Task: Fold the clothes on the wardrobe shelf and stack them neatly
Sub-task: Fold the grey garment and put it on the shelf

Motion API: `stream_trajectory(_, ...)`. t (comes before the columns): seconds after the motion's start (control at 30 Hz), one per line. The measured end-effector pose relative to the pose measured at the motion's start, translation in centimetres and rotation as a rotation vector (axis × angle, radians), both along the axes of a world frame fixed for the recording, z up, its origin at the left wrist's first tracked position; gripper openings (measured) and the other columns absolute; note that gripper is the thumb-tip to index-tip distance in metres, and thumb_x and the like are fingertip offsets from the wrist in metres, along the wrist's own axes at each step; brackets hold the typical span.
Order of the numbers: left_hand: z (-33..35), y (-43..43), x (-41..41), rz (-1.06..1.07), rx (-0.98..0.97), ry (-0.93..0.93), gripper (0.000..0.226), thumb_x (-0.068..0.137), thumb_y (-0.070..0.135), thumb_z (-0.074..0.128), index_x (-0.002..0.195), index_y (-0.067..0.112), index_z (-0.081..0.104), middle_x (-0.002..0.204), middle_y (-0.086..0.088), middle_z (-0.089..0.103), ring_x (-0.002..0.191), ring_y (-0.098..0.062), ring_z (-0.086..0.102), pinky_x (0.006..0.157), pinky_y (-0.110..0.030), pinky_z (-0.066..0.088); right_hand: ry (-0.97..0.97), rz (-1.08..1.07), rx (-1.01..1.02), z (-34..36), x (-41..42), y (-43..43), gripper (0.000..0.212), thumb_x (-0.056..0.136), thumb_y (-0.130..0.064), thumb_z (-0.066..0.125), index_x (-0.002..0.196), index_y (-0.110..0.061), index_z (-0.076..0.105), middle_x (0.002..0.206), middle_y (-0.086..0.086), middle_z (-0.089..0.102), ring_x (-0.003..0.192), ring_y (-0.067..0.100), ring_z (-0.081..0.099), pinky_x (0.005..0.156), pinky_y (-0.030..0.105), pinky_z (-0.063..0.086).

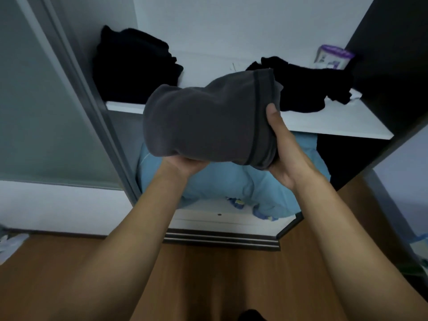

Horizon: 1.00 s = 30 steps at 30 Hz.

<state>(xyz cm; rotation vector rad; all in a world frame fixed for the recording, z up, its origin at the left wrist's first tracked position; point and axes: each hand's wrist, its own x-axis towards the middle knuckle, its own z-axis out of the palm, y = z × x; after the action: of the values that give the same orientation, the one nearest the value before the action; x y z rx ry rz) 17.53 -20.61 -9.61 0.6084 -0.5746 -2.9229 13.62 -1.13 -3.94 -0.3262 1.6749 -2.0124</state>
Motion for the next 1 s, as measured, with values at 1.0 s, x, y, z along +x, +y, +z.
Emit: stream_trajectory(1.0, 3.1, -11.5, -25.5, 0.141, -1.522, -0.44, 0.018, 0.081, 0.021, 0.077, 0.096, 0.014, 0.071, 0.092, -0.003, 0.074, 0.081, -0.014, 0.068, 0.069, -0.025, 0.058, 0.43, -0.207, 0.515, -2.2, -33.4, -11.2, 0.044, 0.079, -0.054, 0.068, 0.099, -0.015, 0.064, 0.104, 0.006, 0.07, 0.095, 0.021, 0.067, 0.089, 0.043, 0.054)
